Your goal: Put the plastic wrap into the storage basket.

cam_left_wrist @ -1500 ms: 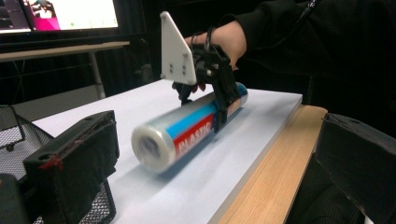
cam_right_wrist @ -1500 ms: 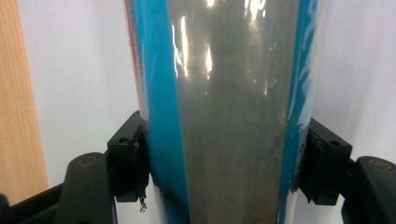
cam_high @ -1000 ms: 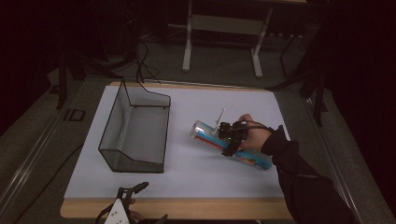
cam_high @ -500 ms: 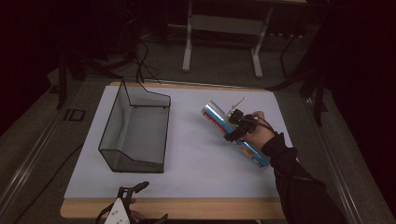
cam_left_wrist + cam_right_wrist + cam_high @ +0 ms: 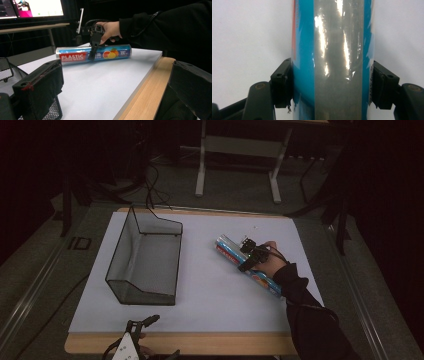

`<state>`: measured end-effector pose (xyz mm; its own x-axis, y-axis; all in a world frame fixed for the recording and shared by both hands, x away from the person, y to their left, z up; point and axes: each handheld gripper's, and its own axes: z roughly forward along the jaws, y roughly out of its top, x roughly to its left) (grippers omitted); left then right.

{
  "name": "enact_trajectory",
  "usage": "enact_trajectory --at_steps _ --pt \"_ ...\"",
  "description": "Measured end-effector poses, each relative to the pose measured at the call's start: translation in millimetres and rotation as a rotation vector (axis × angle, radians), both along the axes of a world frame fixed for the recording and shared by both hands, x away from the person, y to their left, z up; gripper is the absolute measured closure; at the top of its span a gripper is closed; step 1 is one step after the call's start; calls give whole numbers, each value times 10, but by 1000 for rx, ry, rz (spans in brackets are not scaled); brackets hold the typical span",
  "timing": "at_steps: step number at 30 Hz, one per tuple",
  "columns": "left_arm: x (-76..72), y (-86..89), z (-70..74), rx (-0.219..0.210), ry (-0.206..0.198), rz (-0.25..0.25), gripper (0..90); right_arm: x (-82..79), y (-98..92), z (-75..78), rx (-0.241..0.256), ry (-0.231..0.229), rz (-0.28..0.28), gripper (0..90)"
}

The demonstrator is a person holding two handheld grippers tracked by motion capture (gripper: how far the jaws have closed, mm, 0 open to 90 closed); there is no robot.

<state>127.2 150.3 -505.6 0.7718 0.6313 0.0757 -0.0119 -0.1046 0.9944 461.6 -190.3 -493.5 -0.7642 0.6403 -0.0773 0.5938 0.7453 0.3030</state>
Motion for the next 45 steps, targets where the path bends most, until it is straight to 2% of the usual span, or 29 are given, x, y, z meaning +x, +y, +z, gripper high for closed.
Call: enact_trajectory --at_steps 4,9,14,15,16,17,20,21,23,24,27,30,32,33,34,35,37,42,45 --pt "0 1 -1 0 1 -1 2 8 7 -76 -20 22 6 317" --pt "-2 -6 -3 3 1 -3 2 11 -7 -80 -9 21 11 317" --pt "-3 -6 -4 4 2 -1 2 31 -16 -75 -5 41 5 313" --pt "-2 -7 -4 4 3 -1 2 31 -10 -73 -12 42 6 302" --pt "-1 -8 -5 5 3 -1 2 31 -4 -72 -21 43 5 222" --pt "-1 -9 -5 7 3 0 2 28 4 -64 -36 66 27 130" --pt "-4 -11 -4 13 1 0 2 3 -20 -3 -38 91 53 98" --pt "-5 -12 -4 15 1 1 2 -8 -31 22 -43 86 58 98" --pt "-5 -16 -5 18 0 -1 2 -2 -73 91 -60 83 19 159" --pt "-5 -19 -6 17 2 -1 2 -13 -89 130 -83 80 23 173" --pt "-1 -25 -6 18 3 -3 2 -30 -100 181 -106 143 42 188" --pt "0 -27 -4 20 2 -4 2 -13 -94 145 -122 222 4 136" --pt "-2 -25 -3 18 1 -4 2 4 -83 95 -126 247 -28 123" --pt "-2 -24 -3 16 1 -5 2 -7 -65 72 -153 221 -6 100" --pt "-2 -24 -3 16 1 -5 2 -7 -65 72 -153 221 -6 100" --pt "1 -22 -5 16 2 -6 2 -18 -57 54 -162 204 16 100" --pt "2 -23 -6 17 4 -8 2 24 -50 20 -141 208 -10 100" --pt "-1 -21 -5 14 3 -10 2 91 -57 -56 -176 201 -14 153" --pt "2 -23 -7 14 5 -11 2 108 -58 -78 -162 203 -9 198"
